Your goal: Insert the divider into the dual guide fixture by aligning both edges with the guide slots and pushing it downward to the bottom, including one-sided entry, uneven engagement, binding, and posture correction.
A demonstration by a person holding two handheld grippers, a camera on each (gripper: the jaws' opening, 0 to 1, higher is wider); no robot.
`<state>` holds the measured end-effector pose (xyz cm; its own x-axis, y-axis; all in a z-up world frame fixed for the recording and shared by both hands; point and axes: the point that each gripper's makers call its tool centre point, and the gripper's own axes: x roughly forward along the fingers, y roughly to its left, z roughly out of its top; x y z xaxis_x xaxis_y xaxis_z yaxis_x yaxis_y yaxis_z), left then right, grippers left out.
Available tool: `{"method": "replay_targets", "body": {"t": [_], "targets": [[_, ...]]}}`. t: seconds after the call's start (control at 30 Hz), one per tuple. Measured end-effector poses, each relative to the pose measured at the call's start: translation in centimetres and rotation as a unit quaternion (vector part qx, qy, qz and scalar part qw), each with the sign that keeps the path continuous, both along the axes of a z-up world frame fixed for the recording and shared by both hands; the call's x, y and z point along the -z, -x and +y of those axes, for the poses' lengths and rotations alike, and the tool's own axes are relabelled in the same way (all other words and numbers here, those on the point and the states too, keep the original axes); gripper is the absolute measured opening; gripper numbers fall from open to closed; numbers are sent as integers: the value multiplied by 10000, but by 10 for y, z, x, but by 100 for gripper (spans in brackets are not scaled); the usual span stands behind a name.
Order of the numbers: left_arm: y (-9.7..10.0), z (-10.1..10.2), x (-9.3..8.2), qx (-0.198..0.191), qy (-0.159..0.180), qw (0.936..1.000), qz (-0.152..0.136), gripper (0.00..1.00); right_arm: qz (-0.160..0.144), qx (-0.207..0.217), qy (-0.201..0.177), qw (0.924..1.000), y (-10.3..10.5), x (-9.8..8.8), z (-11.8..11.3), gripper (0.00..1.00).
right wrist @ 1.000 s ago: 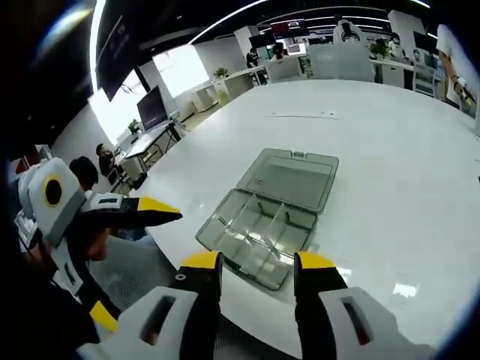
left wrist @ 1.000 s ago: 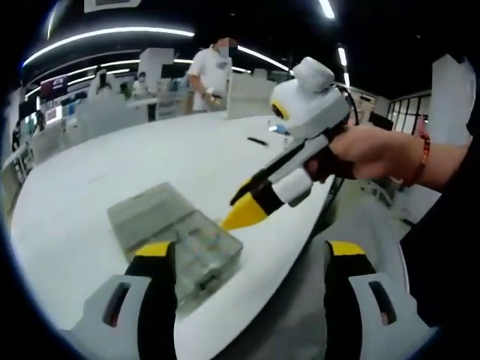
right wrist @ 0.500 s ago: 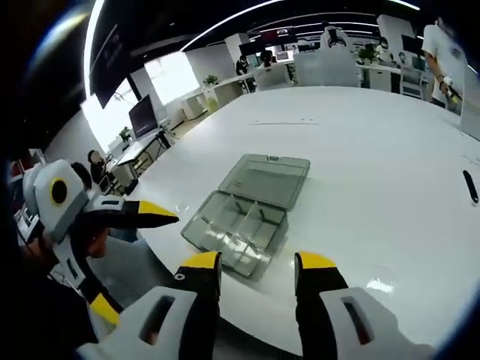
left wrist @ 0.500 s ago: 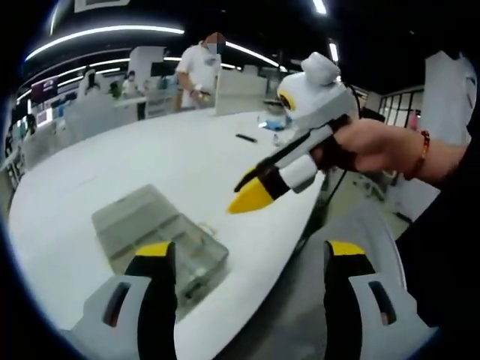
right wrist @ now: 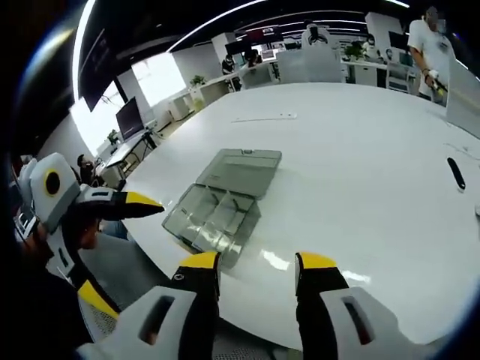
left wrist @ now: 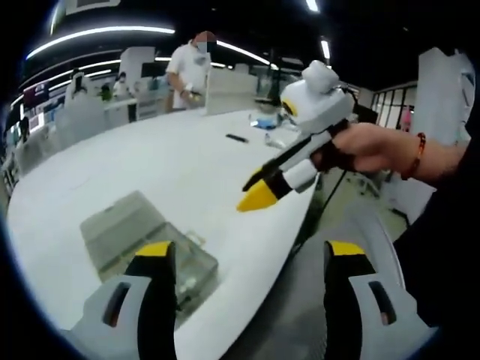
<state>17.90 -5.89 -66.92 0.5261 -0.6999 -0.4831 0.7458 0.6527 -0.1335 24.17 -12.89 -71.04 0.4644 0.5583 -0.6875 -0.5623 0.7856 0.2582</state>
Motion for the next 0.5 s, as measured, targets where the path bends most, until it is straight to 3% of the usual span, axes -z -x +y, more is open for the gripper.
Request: {"method": "replay_targets", "body": {"t": [0.5], "targets": [[-4, -3, 3, 25, 52, 10000, 66, 81, 130, 325, 198, 9992, -7, 13, -33, 38]]}}
